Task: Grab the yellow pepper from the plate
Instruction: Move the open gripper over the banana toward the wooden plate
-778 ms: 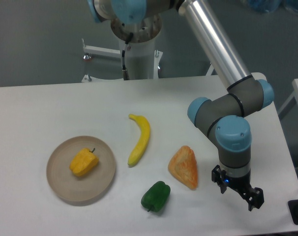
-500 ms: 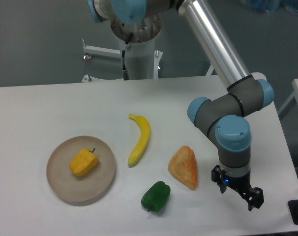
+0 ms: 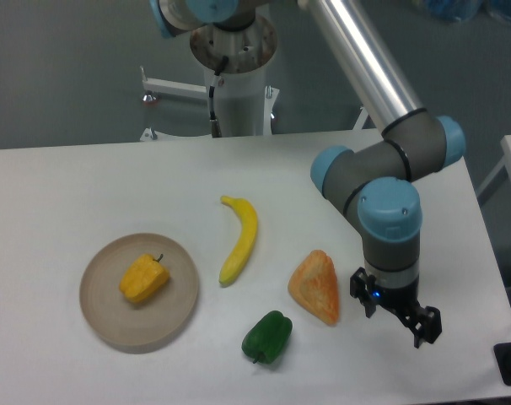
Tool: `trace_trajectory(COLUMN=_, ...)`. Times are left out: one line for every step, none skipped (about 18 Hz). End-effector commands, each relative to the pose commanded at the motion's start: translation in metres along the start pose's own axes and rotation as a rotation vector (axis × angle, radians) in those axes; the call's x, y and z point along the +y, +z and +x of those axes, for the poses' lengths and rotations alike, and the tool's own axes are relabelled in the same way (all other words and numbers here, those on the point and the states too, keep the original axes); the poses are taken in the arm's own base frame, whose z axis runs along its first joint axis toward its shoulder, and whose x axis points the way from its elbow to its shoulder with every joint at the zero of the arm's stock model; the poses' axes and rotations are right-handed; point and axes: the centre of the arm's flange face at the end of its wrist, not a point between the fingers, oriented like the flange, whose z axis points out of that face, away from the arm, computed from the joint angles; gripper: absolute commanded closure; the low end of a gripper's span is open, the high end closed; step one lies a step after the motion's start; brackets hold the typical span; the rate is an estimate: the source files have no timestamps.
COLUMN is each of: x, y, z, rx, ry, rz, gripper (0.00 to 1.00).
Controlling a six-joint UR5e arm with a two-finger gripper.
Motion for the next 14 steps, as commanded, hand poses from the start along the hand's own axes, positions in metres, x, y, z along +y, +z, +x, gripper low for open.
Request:
trace_trajectory(x=0.003, y=-0.011, z=0.007, rx=0.038, ry=-0.008, rz=-0.007, gripper=0.00)
trace_trajectory(x=0.002, y=-0.021, z=0.015, rx=0.081, ry=-0.021, rz=0.007, gripper=0.00)
trace_trajectory(x=0.002, y=-0.030, z=0.023, rx=0.129, ry=-0.045, rz=0.038, gripper=0.00)
trace_trajectory(x=0.000, y=-0.044, z=0.036, rx=0.184, ry=-0.079, rz=0.084, gripper=0.00)
trace_trajectory(x=-0.004, y=-0.051, z=0.046, rx=0.207, ry=-0.099, rz=0.100, gripper=0.00)
trace_trajectory(x=-0.013, y=-0.058, z=0.061, rx=0.224, ry=-0.121, rz=0.113, gripper=0.00)
trace_trajectory(x=-0.027, y=-0.059, z=0.080, rx=0.256, ry=-0.175, rz=0.129, gripper=0.00)
trace_trajectory(x=-0.046, y=-0.052, z=0.103, rx=0.296, ry=-0.229, rz=0.130, gripper=0.00)
trace_trajectory(x=-0.059, y=-0.049, z=0.128, rx=0.318, ry=-0.261, rz=0.112, gripper=0.00)
trace_trajectory(x=-0.066, y=-0.052, z=0.143, rx=0.316, ry=-0.259, rz=0.118, gripper=0.00)
trace_trajectory(x=-0.081, y=-0.045, z=0.168, rx=0.310, ry=-0.233, rz=0.128, gripper=0.00)
trace_trajectory(x=-0.084, y=-0.044, z=0.180, rx=0.295, ry=-0.238, rz=0.142, gripper=0.00)
trace_trajectory(x=-0.087, y=-0.043, z=0.195, rx=0.288, ry=-0.253, rz=0.152, gripper=0.00)
trace_trajectory(x=-0.088, y=-0.037, z=0.211, rx=0.292, ry=-0.271, rz=0.151, gripper=0.00)
